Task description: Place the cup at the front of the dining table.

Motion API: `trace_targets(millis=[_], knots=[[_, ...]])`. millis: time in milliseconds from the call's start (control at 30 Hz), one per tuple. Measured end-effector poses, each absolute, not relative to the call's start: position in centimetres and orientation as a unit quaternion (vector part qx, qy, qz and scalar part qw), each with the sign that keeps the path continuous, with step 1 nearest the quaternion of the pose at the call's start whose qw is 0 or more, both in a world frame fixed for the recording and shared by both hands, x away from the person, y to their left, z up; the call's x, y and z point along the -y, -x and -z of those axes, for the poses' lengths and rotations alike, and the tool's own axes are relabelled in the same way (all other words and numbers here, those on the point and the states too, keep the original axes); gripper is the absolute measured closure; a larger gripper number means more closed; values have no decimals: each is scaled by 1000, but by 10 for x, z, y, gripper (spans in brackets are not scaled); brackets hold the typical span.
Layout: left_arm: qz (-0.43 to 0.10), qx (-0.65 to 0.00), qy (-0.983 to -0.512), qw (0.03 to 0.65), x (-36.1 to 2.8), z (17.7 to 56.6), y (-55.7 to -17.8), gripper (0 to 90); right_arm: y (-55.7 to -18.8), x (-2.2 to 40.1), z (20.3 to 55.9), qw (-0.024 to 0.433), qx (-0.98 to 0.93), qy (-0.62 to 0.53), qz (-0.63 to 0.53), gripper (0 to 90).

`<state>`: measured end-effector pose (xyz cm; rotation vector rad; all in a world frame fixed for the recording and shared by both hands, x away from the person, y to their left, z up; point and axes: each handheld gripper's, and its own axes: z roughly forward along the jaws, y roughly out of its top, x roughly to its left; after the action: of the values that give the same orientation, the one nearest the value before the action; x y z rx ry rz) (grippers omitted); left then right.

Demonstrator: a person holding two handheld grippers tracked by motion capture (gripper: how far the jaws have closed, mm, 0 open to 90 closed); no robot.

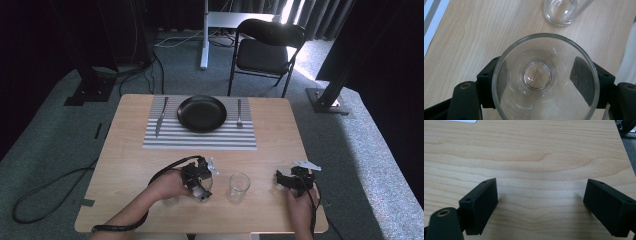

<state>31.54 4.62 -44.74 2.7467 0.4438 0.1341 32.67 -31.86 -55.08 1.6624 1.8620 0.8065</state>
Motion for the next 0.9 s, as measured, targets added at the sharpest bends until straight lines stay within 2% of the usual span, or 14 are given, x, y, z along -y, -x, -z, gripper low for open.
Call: trace_targets(millis=[633,900], knots=[[-68,-200,-958,195,-58,429,-329,288,-327,319,551,256,-686,-612,-297,117],[-66,-239,-945,213,-68,425,-342,288,-327,319,551,256,-686,-613,-297,117]])
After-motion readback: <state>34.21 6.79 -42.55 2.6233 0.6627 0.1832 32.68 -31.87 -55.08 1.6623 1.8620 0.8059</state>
